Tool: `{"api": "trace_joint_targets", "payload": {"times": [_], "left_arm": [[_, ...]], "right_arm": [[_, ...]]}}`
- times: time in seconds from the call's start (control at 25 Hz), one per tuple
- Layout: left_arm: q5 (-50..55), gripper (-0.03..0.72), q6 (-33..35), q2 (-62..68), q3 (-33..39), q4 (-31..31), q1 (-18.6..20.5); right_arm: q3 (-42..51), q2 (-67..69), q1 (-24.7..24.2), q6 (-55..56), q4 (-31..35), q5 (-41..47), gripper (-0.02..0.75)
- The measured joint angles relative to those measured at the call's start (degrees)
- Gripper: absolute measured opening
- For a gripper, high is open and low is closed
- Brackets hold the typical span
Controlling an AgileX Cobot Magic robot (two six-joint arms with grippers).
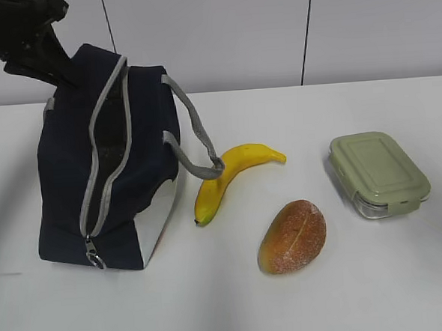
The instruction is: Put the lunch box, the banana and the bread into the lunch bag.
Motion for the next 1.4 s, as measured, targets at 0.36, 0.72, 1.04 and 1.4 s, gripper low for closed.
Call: {"api": "trace_joint_targets", "payload": {"times": [0.36, 0.72, 1.04, 1.4], "left_arm": [[0.0, -0.011, 0.48, 0.0, 0.0, 0.0, 0.0], [0.0, -0.011, 1.04, 0.0, 0.0, -0.1, 0.0], [0.0, -0.011, 2.1, 0.0, 0.0, -0.13, -0.09], [0.0, -0.011, 3.05, 0.0, 0.0, -0.13, -0.09]], "right_arm": [[-9.72, 21.86, -3.99, -16.53, 17.03, 2.29, 0.377], [-19.6, 39.65, -12.47, -25.56, 22.13, 6.08, 0.576], [-33.93, 54.88, -12.61, -27.3, 19.18, 8.16, 0.599], [-45.49, 69.91, -12.61, -31.17, 19.54, 8.54, 0.599]]}}
